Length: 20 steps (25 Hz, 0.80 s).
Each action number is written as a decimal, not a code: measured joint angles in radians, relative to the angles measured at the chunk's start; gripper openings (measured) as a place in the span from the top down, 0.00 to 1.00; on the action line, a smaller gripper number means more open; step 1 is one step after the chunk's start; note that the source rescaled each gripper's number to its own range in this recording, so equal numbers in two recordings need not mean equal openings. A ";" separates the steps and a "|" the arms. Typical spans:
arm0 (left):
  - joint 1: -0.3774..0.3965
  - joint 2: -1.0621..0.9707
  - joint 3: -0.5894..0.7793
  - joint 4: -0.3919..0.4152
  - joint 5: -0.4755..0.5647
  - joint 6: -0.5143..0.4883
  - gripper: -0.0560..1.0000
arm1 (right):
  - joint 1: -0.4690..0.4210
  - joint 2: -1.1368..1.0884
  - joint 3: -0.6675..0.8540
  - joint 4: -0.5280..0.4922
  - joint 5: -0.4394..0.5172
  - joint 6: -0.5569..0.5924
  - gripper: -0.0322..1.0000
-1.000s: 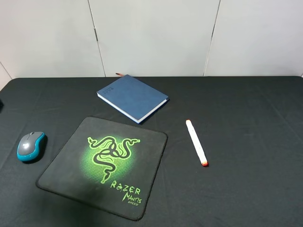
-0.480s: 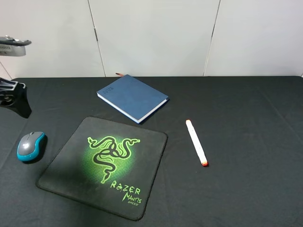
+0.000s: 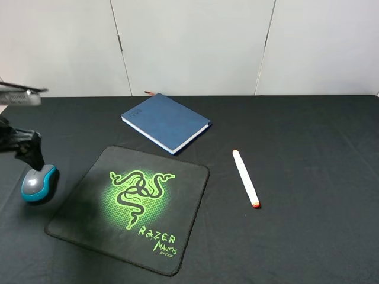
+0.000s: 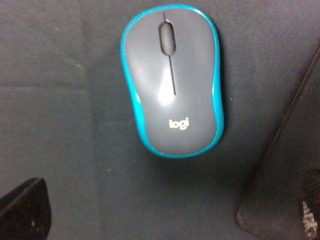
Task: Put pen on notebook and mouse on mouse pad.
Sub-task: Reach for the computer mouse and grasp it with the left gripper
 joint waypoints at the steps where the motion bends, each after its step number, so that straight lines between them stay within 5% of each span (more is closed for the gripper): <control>1: 0.000 0.018 0.008 -0.003 -0.019 0.000 0.03 | 0.000 0.000 0.000 0.000 0.000 0.000 0.00; 20: 0.001 0.244 0.020 -0.009 -0.210 -0.002 0.06 | 0.000 0.000 0.000 0.000 0.000 0.000 0.00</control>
